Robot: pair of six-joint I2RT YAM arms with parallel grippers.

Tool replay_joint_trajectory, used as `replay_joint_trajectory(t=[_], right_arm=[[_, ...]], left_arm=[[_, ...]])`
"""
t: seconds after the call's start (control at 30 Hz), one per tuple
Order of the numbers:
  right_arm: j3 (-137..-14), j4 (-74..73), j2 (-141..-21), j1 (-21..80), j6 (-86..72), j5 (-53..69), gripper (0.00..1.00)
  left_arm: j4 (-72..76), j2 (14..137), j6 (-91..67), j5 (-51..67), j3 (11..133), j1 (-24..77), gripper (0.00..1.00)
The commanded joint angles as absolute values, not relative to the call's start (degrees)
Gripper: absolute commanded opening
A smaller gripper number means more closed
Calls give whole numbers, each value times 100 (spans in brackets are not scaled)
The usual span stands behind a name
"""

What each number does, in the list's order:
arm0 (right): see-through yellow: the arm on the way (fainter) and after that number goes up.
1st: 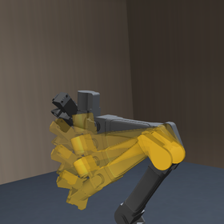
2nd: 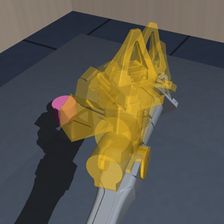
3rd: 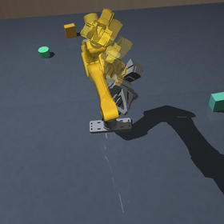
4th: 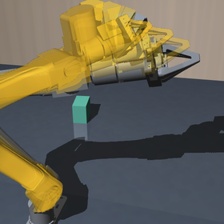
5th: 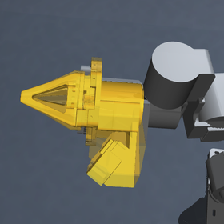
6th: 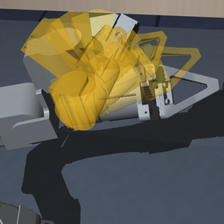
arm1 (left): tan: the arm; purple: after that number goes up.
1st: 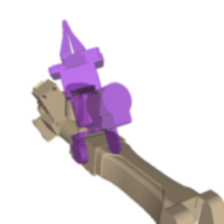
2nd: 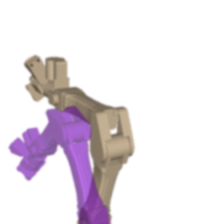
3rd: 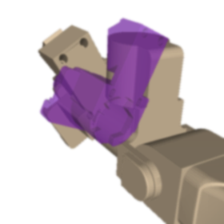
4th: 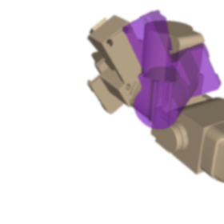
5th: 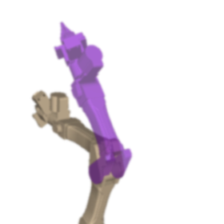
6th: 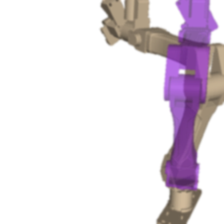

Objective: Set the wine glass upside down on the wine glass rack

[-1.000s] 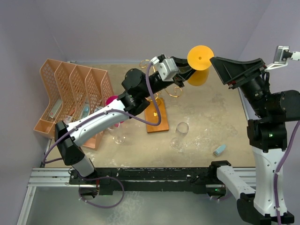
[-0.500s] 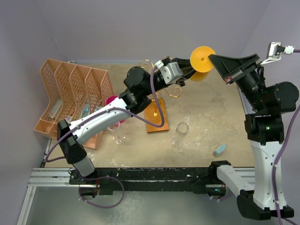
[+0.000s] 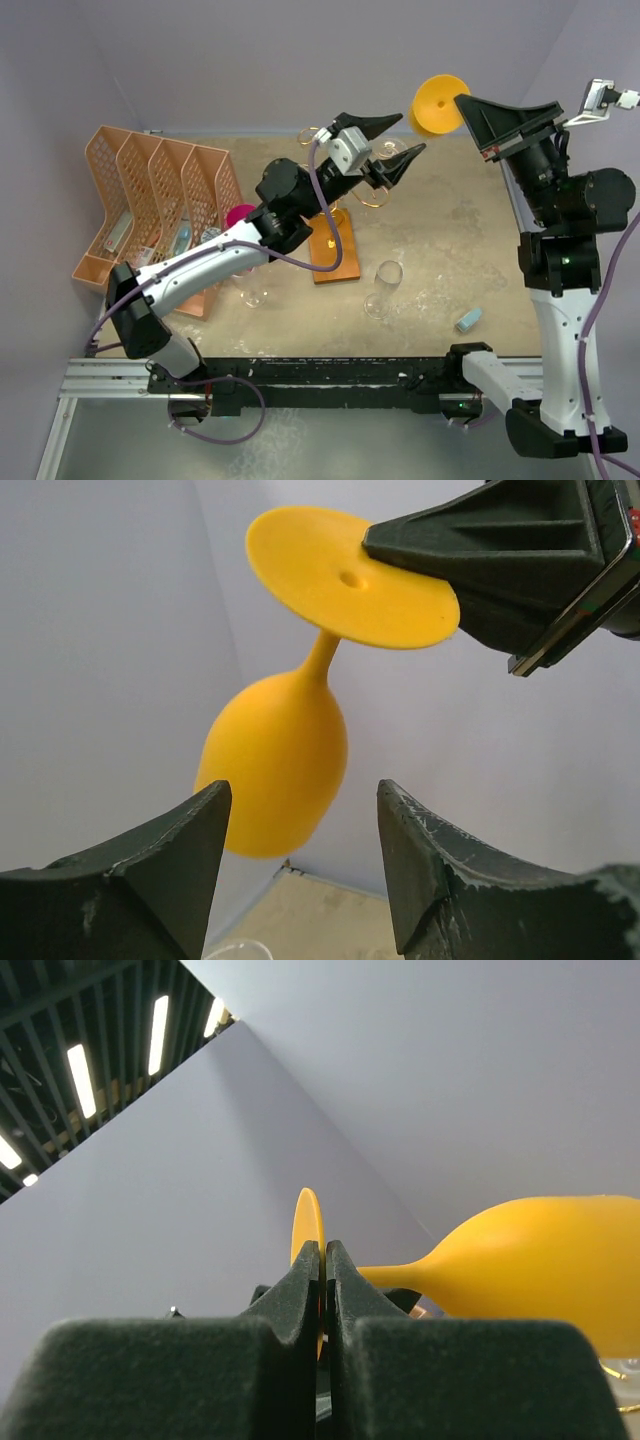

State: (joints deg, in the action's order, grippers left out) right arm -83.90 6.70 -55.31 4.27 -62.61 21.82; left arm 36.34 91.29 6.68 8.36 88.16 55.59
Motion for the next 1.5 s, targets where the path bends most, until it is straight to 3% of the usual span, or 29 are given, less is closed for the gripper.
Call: replay_joint_trajectory(t=[0.0,0.43,0.77,1.47], right_arm=[[-8515,1532,-5833,448,-5941,1778,0],[-9050,2362,-7634,489,-5315,2280,0],[-9959,2196,-9183,1323,-4885,2403,0],[-10169,1001,-9536,1878,-4060,3247,0]], left_arm=[[3604,8467,68,-80,8521,5563,57],[1549,7818,-1300,-1945,8655,5510,58],[966,7099,-1309,-2498,8294,5492,58],[817,6586,-1350,-3277,7980,5501,58]])
